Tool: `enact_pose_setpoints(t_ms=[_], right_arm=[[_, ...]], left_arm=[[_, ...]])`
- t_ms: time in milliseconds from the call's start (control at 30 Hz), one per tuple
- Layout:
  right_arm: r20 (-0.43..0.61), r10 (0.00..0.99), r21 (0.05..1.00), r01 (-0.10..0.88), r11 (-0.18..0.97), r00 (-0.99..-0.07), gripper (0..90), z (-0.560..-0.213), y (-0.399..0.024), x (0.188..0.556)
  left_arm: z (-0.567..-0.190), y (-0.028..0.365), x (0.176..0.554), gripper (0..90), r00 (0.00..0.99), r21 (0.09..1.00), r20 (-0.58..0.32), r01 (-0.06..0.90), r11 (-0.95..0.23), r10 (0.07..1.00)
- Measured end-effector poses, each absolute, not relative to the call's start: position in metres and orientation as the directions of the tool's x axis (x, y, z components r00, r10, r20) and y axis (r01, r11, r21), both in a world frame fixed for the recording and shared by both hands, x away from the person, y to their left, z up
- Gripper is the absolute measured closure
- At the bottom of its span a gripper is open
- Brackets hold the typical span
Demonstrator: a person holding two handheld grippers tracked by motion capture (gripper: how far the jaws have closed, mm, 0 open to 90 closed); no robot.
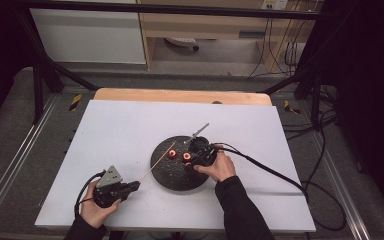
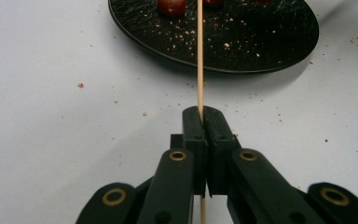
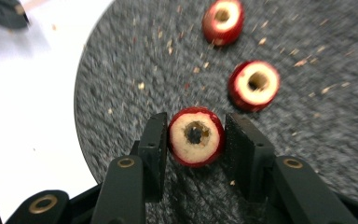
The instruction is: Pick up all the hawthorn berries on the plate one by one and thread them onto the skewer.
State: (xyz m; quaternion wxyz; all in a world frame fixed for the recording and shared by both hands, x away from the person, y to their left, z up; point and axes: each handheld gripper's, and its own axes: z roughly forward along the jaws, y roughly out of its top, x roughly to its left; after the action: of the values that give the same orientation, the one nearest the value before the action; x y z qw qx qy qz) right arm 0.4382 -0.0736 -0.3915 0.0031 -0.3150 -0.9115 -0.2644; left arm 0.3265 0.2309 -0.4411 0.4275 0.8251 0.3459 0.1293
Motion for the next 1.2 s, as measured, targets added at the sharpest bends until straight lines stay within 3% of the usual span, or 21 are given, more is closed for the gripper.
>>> enact_pose_setpoints(t_ms=[300,733,1200], right_arm=[[0.215,0.619,0.585,0.607,0.538,-0.755,61.1,-0.380,-0.086,0.434],[0.359,0.658,0.744,0.628,0.227,-0.662,61.2,-0.389,-0.111,0.418],[0.496,0.638,0.810,0.578,-0.095,-0.590,61.3,-0.407,-0.109,0.407]], left_arm=[[-0.440,0.230,0.325,88.2,0.721,0.800,-0.087,0.461,-0.383,0.687],[-0.441,0.230,0.325,88.2,0.698,0.806,-0.095,0.473,-0.356,0.710],[-0.442,0.228,0.324,88.2,0.689,0.815,-0.101,0.471,-0.337,0.718]])
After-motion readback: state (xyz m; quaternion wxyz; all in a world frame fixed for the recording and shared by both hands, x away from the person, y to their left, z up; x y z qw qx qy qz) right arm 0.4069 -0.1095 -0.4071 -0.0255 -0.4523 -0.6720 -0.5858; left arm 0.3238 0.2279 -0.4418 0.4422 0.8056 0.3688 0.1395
